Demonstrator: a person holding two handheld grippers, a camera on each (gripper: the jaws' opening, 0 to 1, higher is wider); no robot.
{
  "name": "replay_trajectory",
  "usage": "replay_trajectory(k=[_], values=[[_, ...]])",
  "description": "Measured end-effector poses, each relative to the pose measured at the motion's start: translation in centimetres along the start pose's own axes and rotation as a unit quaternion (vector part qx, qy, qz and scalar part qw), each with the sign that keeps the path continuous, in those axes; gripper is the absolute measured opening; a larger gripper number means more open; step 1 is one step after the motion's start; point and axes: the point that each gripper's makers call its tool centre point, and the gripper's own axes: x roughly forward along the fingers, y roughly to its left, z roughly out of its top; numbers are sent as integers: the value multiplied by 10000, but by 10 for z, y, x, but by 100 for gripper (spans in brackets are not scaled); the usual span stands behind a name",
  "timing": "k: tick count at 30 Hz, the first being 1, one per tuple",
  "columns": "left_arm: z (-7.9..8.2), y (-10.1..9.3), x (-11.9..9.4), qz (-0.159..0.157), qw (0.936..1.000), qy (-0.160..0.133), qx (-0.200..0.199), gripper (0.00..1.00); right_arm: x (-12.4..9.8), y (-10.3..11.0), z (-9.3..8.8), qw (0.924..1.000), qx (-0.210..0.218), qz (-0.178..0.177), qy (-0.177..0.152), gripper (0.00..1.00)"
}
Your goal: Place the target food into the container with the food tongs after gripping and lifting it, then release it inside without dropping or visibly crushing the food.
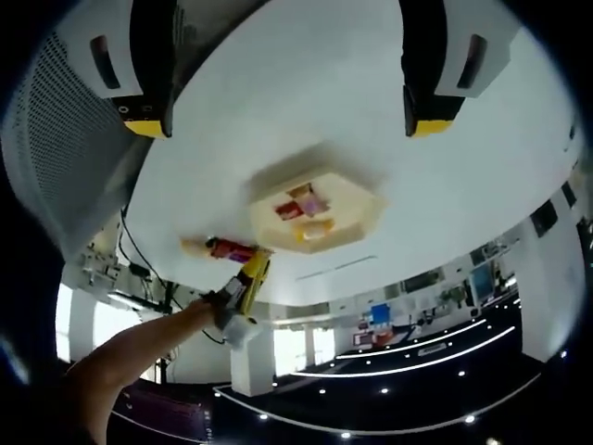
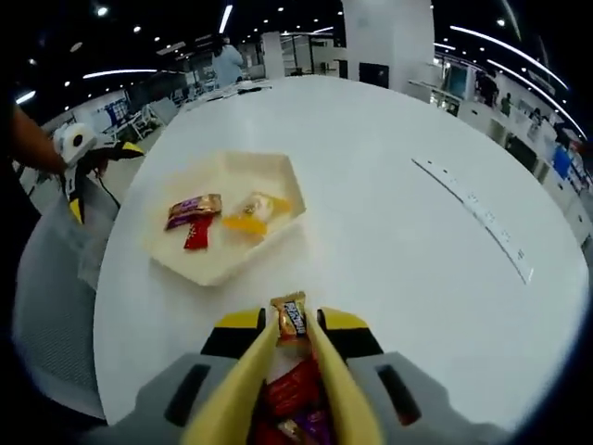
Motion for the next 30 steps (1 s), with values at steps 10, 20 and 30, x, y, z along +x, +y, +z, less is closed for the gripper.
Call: replay_trajectory(k=[10,20,30], values=[[-1,9,-1,302,9990,66,335,100,-26,5,15,9998,-136,30,114,21],[-3,5,1,172,9993,80,332,100,-39,15,42,9997,-156,-104,178,22],[-3,-15,4,-296,9977,51,601,98,-34,48,86,9993,110,-327,107,22]])
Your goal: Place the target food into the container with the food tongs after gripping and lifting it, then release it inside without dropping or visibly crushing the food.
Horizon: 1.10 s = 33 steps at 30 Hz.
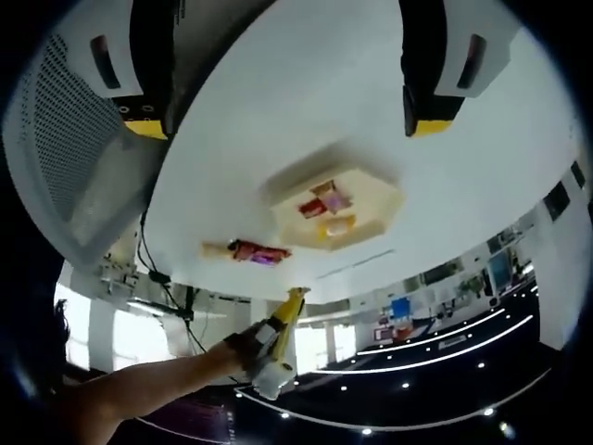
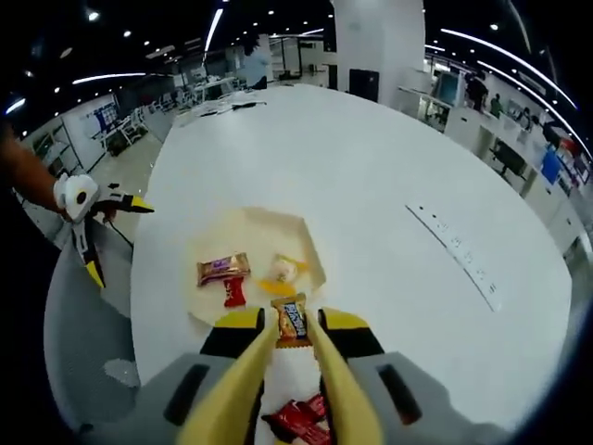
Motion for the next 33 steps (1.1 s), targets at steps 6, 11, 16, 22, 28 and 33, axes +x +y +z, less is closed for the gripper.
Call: replay_trajectory(k=[6,11,16,22,28,33], values=[[6,-2,0,-71,9999,-145,-18,99,17,22,15,10000,-62,0,63,22],[7,1,-1,-18,9998,-174,-22,99,27,40,34,9996,-259,65,47,21],[8,1,0,19,9998,-195,-39,99,37,53,59,9995,-295,76,28,22],[8,1,0,61,9998,-182,103,100,44,64,82,9991,-430,23,-3,22],[14,-3,2,-86,9991,-368,183,100,59,62,94,9983,-517,132,-242,24],[14,2,-1,67,9990,-352,267,100,60,59,95,9974,-607,250,-281,23]])
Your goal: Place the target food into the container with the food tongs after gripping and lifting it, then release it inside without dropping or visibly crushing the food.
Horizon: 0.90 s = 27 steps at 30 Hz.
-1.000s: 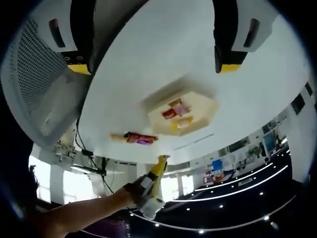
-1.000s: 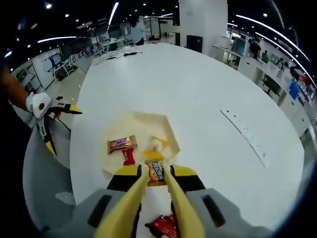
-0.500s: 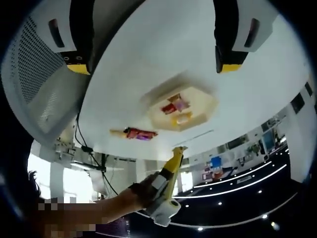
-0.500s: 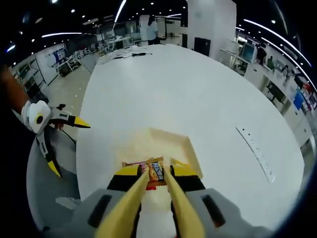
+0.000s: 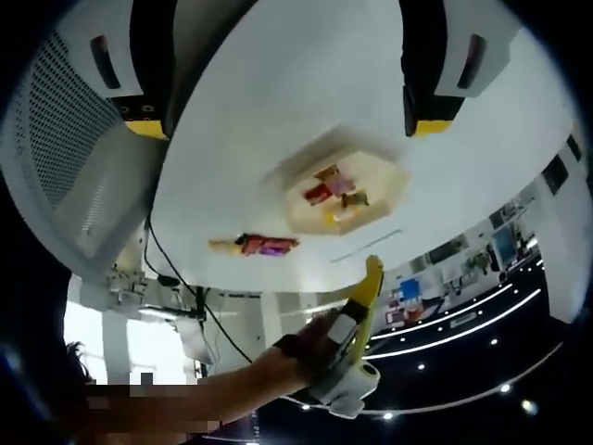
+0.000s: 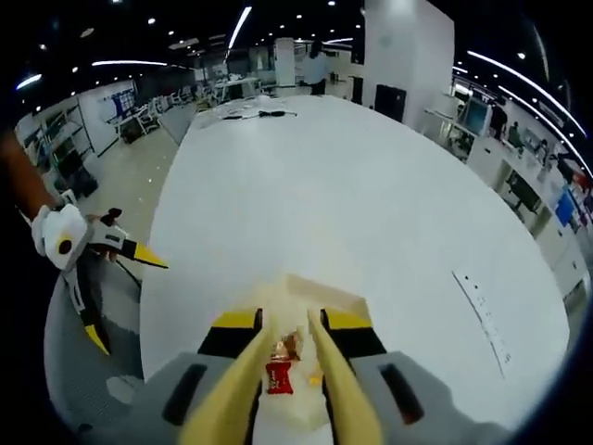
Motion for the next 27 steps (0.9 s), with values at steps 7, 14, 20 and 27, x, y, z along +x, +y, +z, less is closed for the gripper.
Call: replay_trajectory(k=[7,14,20,27], values=[[-1,-4,0,-104,9999,43,-81,100,-27,-5,-6,9999,-129,73,-81,24],[-5,-2,1,-80,9998,120,-150,100,-59,-22,-42,9998,-203,19,75,25],[-2,0,0,-19,9999,55,-148,100,-84,-37,-78,9999,-48,-71,121,26],[-8,5,1,84,9995,202,-246,100,-107,-56,-120,9990,114,-366,208,25]])
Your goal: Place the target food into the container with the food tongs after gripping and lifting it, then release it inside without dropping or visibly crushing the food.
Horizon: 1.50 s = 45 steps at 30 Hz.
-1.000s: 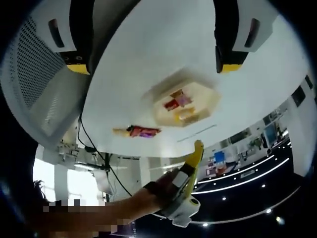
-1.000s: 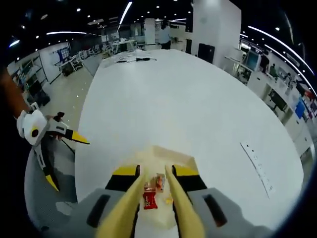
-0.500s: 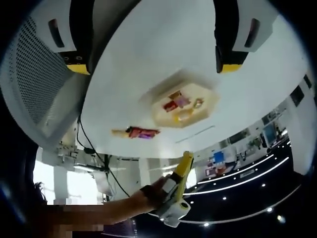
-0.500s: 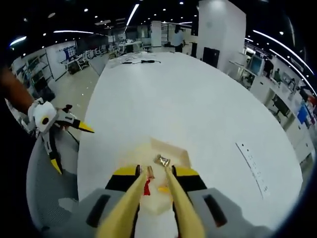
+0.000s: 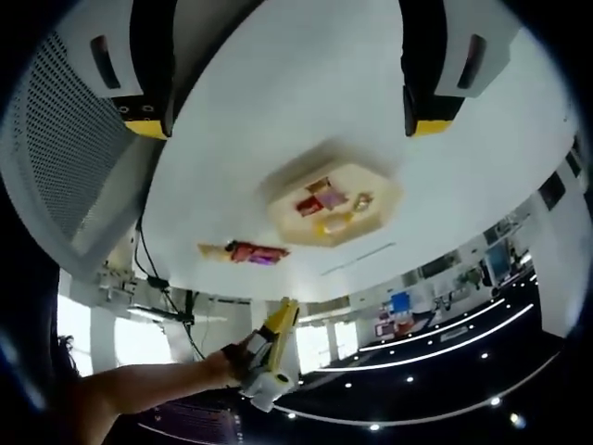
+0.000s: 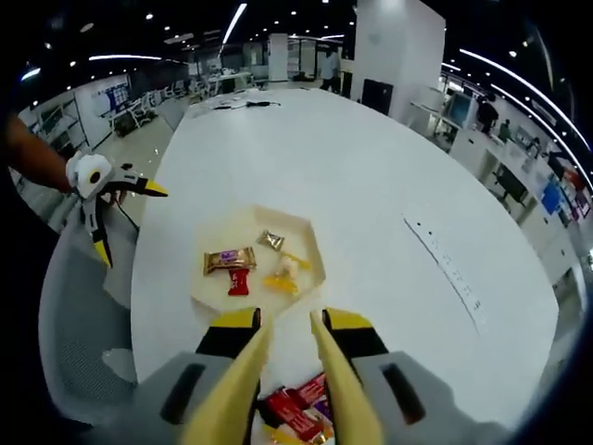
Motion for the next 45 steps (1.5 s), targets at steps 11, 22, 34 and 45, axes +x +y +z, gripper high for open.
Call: replay_trajectory(k=[11,22,34,45], values=[[-1,3,-2,118,9999,30,40,100,-26,-6,-51,9995,113,-261,165,26],[1,5,-2,169,9998,5,-58,100,-41,-22,-101,9959,225,-761,425,26],[-4,7,-1,221,9996,132,-101,100,-25,-29,-157,9920,663,-958,483,26],[-7,8,0,228,9995,186,-146,100,-8,-32,-174,9883,906,-1078,591,27]])
